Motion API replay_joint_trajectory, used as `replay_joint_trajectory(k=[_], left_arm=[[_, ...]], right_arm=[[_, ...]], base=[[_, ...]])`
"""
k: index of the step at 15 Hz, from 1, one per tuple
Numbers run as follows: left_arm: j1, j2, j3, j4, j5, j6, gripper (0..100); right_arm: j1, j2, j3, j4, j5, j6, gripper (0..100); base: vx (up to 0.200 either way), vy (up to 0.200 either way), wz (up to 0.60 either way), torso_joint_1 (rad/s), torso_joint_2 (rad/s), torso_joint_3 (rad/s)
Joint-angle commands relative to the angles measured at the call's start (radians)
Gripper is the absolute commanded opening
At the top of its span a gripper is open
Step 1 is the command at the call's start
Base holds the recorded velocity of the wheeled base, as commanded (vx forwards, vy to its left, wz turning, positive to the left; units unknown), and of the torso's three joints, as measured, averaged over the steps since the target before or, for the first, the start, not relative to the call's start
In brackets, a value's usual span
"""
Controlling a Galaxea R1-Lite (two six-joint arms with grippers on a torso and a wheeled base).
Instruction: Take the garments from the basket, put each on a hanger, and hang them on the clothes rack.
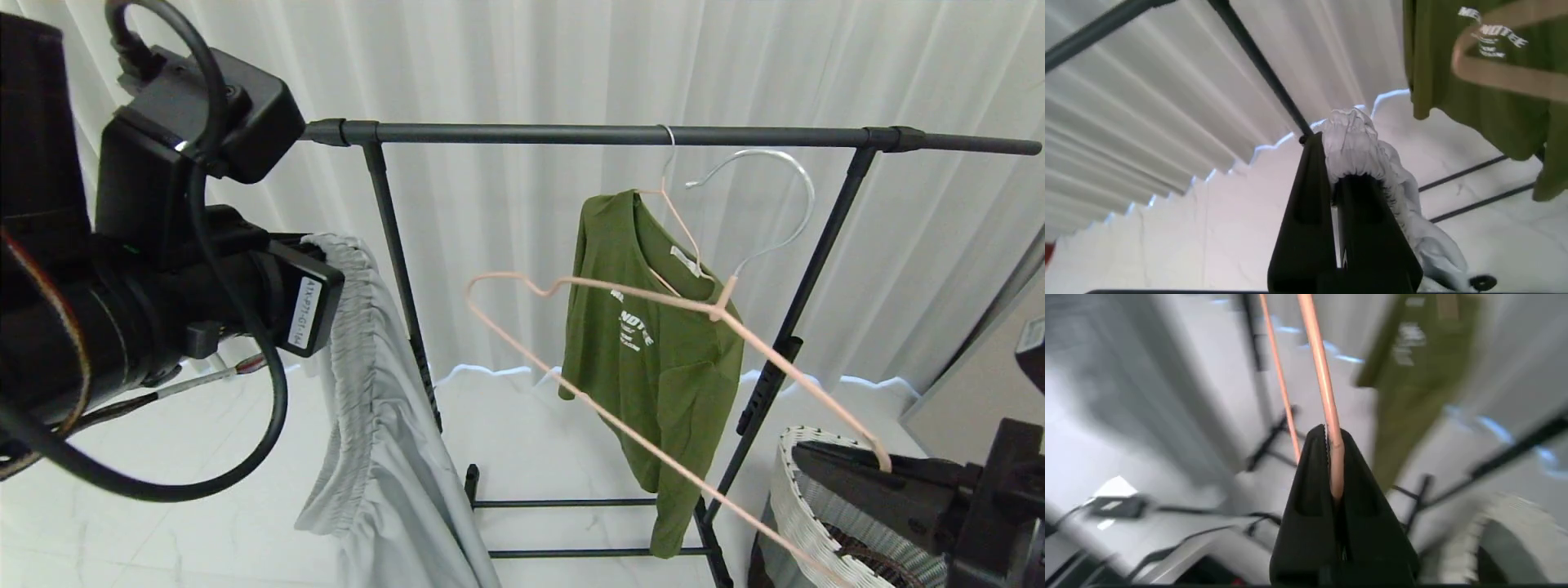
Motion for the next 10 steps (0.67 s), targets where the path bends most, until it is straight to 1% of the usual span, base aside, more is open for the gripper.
replay_joint_trajectory(k=[1, 4, 7, 10], left_arm=[[0.011, 0.061, -0.025, 0.0, 0.015, -0.012, 0], [0.018, 0.067, -0.037, 0.0, 0.02, -0.032, 0], [0.047, 0.069, -0.036, 0.0, 0.025, -0.032, 0], [0.05, 0.064, -0.037, 0.002, 0.037, -0.032, 0]], right_arm=[[0.127, 0.014, 0.006, -0.007, 0.002, 0.026, 0], [0.188, 0.045, 0.006, -0.018, 0.002, 0.042, 0], [0.244, 0.076, 0.009, -0.032, 0.031, 0.042, 0], [0.239, 0.105, 0.007, -0.034, 0.028, 0.045, 0]], base=[[0.0, 0.0, 0.0, 0.0, 0.0, 0.0], [0.0, 0.0, 0.0, 0.0, 0.0, 0.0], [0.0, 0.0, 0.0, 0.0, 0.0, 0.0], [0.0, 0.0, 0.0, 0.0, 0.0, 0.0]])
